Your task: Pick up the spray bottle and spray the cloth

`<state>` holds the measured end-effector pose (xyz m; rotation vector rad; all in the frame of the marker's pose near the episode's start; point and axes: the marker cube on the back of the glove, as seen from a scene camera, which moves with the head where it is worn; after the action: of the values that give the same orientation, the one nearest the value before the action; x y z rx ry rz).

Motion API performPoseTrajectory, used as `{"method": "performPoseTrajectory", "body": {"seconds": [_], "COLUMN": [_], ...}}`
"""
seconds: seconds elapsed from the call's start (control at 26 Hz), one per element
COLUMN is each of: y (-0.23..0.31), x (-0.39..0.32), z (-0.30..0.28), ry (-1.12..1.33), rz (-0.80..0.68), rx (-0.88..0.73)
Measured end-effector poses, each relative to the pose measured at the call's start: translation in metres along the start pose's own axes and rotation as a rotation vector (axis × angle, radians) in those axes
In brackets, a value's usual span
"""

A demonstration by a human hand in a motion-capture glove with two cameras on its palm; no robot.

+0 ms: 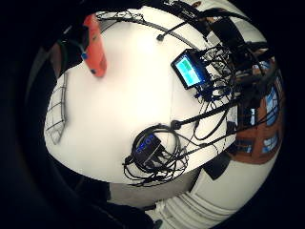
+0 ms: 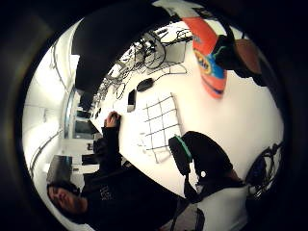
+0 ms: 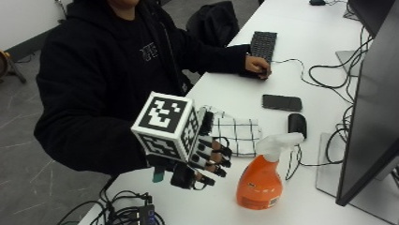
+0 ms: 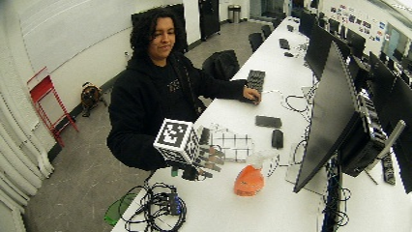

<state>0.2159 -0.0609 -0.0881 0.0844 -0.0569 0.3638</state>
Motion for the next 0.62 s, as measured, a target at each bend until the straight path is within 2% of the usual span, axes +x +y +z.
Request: {"method": "performPoseTrajectory", "body": {"seconds": [0.19,0.62], "y": [-0.038,-0.103], "x": [0.019,0.019], "z": [-0.003,-0.008], "ry": [-0.093,-0.327], "rz": [0.069,0.099], "rx": [0.013,0.081]}}
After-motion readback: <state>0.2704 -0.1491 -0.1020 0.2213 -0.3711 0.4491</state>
